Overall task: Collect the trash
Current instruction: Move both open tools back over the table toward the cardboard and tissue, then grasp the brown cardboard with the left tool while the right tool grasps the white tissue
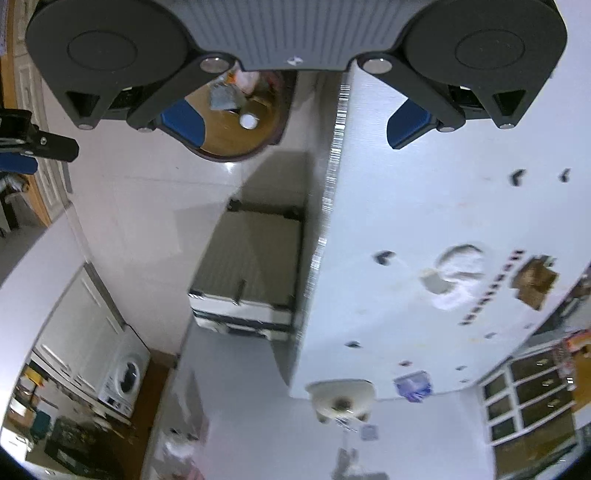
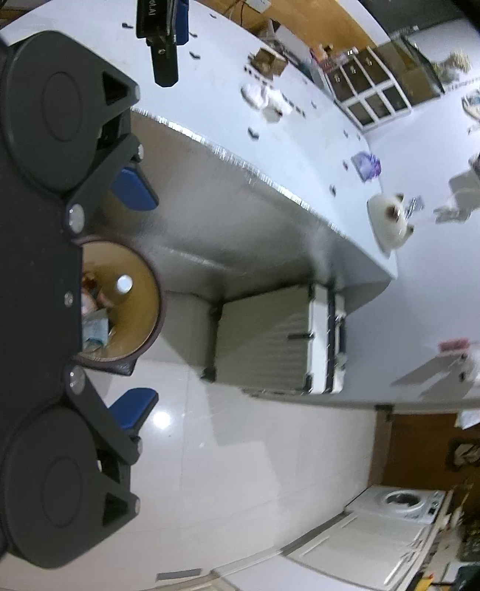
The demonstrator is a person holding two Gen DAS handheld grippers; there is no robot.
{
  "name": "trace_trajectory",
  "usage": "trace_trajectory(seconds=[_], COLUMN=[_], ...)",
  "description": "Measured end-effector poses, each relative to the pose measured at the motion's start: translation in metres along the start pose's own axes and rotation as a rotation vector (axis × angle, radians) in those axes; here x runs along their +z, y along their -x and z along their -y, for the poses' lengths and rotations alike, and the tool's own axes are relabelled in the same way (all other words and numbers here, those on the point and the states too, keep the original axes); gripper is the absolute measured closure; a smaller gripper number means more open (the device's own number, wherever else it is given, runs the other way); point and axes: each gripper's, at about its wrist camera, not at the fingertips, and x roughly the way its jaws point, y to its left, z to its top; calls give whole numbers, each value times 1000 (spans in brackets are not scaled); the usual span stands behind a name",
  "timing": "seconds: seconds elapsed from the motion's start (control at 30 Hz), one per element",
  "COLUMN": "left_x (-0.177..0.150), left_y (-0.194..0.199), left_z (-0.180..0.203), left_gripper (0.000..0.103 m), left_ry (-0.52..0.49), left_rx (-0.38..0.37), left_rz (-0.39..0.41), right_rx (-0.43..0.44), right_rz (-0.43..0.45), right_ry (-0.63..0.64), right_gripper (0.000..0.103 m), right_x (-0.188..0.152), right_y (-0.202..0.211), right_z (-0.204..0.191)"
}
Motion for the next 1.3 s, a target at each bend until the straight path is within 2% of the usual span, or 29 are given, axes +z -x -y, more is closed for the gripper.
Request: trace_trajectory(seconds=[0.4,0.73,1.0,1.3], left_x=[-7,-9,4,38], left_y=[61,94,95,64], left_z=[-108,-198,-255,-305], left_gripper=[0,0,0,0], left_ry=[41,24,12,16], left_rx=[56,69,62,43], left_rz=[85,140,172,179], right_rx=[24,33,34,13], right_rz=[74,140,169,168], right_ry=[59,65,79,108], right_gripper=[0,0,0,0], right_x=[7,5,15,46], right_y=[22,32,22,-12], right_z=[-110,-204,-268,-319])
